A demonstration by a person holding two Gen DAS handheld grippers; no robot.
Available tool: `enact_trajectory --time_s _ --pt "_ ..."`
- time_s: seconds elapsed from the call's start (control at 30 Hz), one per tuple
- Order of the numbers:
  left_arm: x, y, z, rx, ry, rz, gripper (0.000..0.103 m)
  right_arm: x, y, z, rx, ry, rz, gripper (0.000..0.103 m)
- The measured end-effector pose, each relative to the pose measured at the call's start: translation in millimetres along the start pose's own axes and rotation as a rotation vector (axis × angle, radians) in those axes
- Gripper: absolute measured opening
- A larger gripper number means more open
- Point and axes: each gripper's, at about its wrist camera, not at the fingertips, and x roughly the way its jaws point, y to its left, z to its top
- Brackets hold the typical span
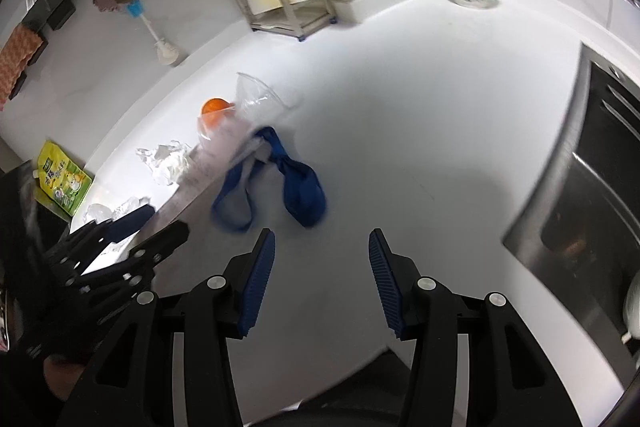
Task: Collect trash
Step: 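Grasp the pink receipt with the left tool while the right tool reaches the blue lanyard, then grasp the blue lanyard with the right tool while the left tool lifts the receipt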
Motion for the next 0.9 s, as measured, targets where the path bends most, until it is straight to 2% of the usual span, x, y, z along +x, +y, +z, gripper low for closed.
enact_trajectory --time_s 0.07,0.43,0.57,0.73,0.83,0.9 --pt "-5 5 0 -0.021 0.008 0.007 0.027 4 5 6 -0.031 -0.004 0.003 0.047" --pt "-19 27 -11 -0.101 0.006 -0.006 0.023 45 30 39 -0.194 0.009 -0.041 0.049" --pt "-29 32 -9 -0.121 -0.015 -0.003 0.017 61 33 42 -0.213 0.029 -0.08 0.049" --pt "-40 38 -8 -0.142 -0.038 -0.005 0.015 78 37 41 -0.233 0.056 -0.093 0.049" --pt "-44 41 -7 -0.153 -0.044 -0.008 0.015 85 44 39 -0.272 0.058 -0.109 0.037" --pt "-47 42 -5 -0.156 -0.051 -0.006 0.015 87 49 39 -0.294 0.055 -0.112 0.021"
